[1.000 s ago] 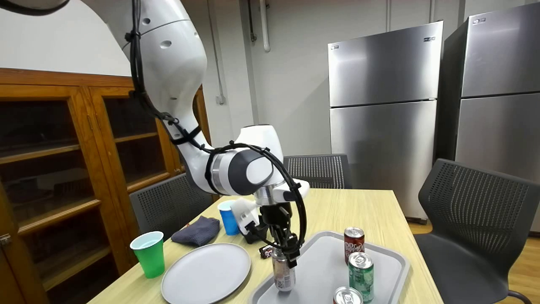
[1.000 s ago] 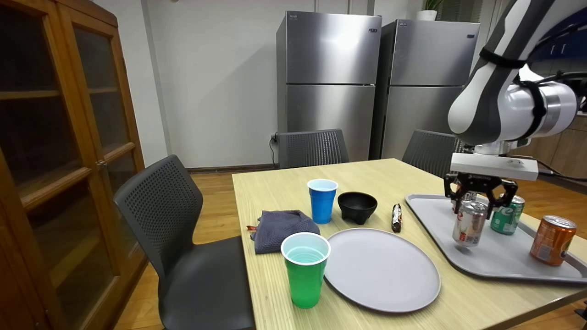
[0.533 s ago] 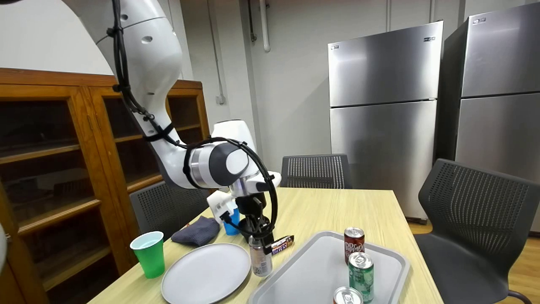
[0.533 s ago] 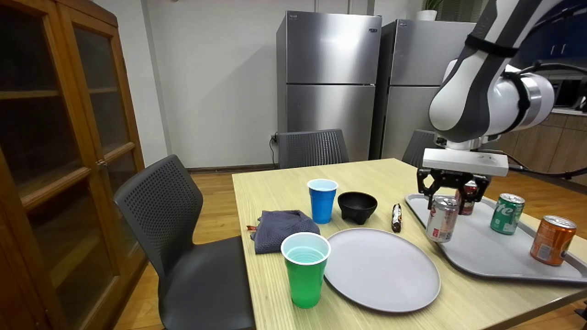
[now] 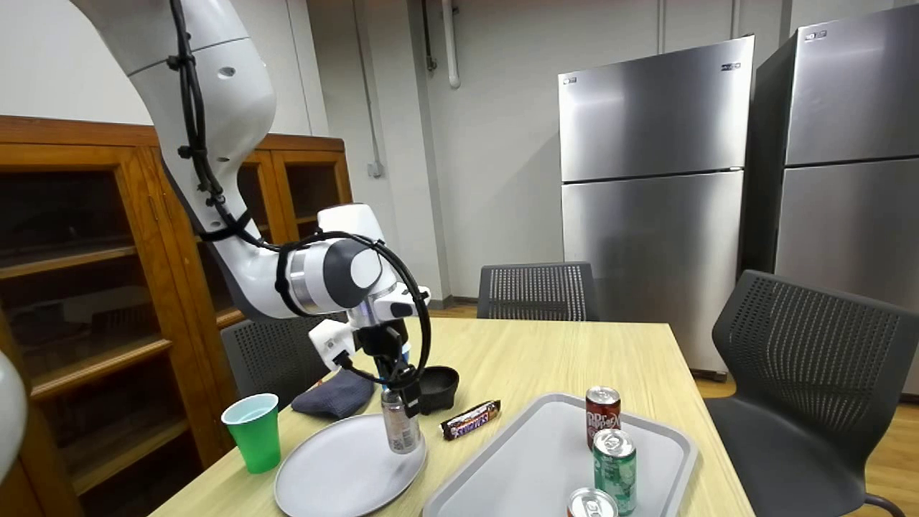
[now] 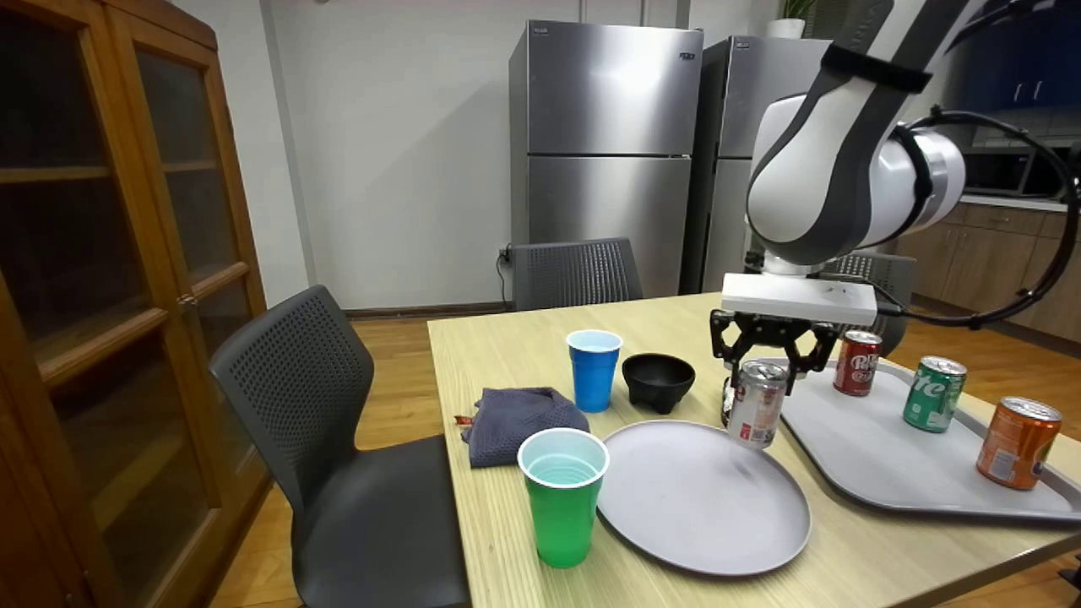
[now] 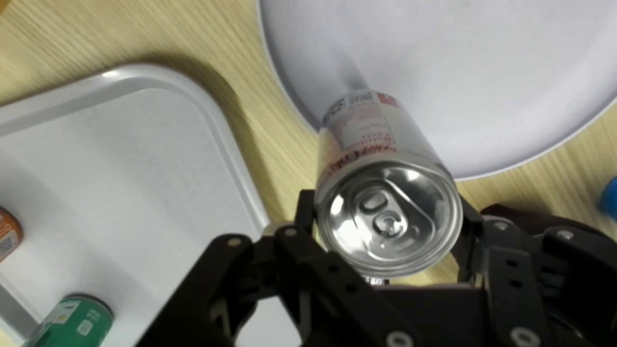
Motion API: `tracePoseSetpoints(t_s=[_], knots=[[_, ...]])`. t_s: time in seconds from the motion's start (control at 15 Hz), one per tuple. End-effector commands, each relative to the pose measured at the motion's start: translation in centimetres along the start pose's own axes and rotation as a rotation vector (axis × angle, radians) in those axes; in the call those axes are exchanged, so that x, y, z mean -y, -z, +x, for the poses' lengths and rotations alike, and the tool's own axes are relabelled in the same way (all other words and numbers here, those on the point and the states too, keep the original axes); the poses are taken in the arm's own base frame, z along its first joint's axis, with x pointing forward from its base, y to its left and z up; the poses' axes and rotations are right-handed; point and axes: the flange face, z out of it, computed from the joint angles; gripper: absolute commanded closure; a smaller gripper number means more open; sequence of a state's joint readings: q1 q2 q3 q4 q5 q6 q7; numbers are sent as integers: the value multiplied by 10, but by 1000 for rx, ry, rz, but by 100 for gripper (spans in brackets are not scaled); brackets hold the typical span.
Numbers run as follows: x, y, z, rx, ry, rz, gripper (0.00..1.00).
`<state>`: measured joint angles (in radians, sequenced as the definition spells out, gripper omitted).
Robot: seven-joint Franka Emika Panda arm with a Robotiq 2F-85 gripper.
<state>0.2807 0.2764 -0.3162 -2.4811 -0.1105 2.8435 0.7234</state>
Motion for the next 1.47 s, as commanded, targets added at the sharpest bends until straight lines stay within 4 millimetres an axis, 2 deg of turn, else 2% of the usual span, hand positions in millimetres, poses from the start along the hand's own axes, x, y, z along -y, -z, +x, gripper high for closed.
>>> tracePoseSetpoints(t_s=[0.0, 0.27, 0.8, 1.07, 1.4], knots=[[29, 16, -17, -6, 43, 26, 61], [57, 16, -35, 4, 104, 43, 61], [100, 15, -60, 21, 193, 70, 61], [118, 8, -66, 30, 224, 72, 61], [136, -1, -64, 31, 246, 69, 61]])
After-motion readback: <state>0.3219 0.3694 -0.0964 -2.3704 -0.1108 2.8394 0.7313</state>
